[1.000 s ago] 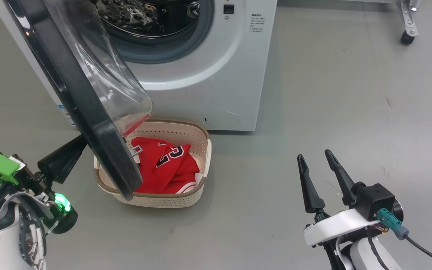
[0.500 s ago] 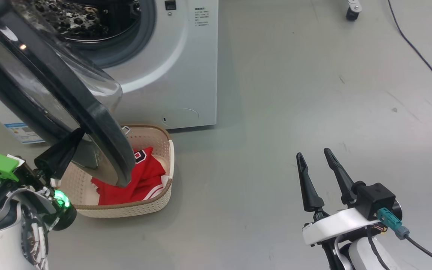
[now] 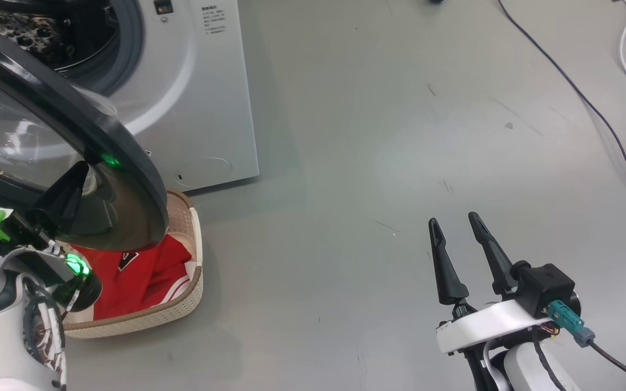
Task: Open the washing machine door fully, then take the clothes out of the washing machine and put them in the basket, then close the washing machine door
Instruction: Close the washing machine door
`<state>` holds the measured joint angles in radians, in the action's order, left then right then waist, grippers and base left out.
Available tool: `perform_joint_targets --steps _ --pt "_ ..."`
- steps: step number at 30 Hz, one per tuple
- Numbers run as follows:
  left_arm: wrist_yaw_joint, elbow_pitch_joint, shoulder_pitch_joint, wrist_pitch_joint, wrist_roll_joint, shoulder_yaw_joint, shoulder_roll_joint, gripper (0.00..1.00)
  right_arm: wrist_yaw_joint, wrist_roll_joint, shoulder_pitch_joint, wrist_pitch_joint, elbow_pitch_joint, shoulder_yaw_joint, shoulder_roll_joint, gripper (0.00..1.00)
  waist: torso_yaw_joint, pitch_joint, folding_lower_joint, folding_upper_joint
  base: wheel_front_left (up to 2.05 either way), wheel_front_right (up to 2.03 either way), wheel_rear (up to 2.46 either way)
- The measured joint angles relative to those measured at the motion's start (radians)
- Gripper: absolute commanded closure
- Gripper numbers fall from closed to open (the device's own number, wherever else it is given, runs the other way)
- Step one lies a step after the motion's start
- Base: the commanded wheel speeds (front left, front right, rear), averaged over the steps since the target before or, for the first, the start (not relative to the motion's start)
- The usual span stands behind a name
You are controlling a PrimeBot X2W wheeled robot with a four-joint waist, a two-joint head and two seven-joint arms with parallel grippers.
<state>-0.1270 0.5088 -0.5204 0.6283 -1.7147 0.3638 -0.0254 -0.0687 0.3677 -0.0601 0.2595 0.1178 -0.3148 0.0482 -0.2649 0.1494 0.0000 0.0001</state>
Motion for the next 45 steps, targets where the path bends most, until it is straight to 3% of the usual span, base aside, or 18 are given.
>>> perform_joint_targets --steps 14,24,35,41,45 --pt "0.0 0.06 -0.078 -0.215 -0.006 0.077 0.002 1.0 0.01 0.019 0.0 0.0 -0.015 -0.012 -0.001 0.0 -0.125 0.036 0.0 0.0 0.0 0.0 0.0" --pt "0.0 0.095 -0.137 -0.27 -0.016 0.031 0.005 1.0 0.02 0.019 0.0 0.0 -0.022 -0.003 -0.002 0.0 -0.155 0.046 0.0 0.0 0.0 0.0 0.0" --pt "0.012 0.151 -0.133 -0.245 -0.025 -0.103 0.006 1.0 0.029 0.007 0.002 0.0 -0.03 0.028 -0.002 0.0 -0.098 0.033 0.0 0.0 0.0 0.0 0.0" --pt "0.077 0.146 -0.072 -0.179 0.035 -0.265 0.006 1.0 0.027 -0.009 0.002 0.0 -0.03 0.063 -0.003 0.0 -0.041 0.017 0.0 0.0 0.0 0.0 0.0" --pt "0.137 0.119 -0.014 -0.145 0.137 -0.37 0.006 1.0 0.026 -0.013 0.002 0.0 -0.029 0.088 0.0 0.0 0.006 0.003 0.0 0.0 0.0 0.0 0.0"
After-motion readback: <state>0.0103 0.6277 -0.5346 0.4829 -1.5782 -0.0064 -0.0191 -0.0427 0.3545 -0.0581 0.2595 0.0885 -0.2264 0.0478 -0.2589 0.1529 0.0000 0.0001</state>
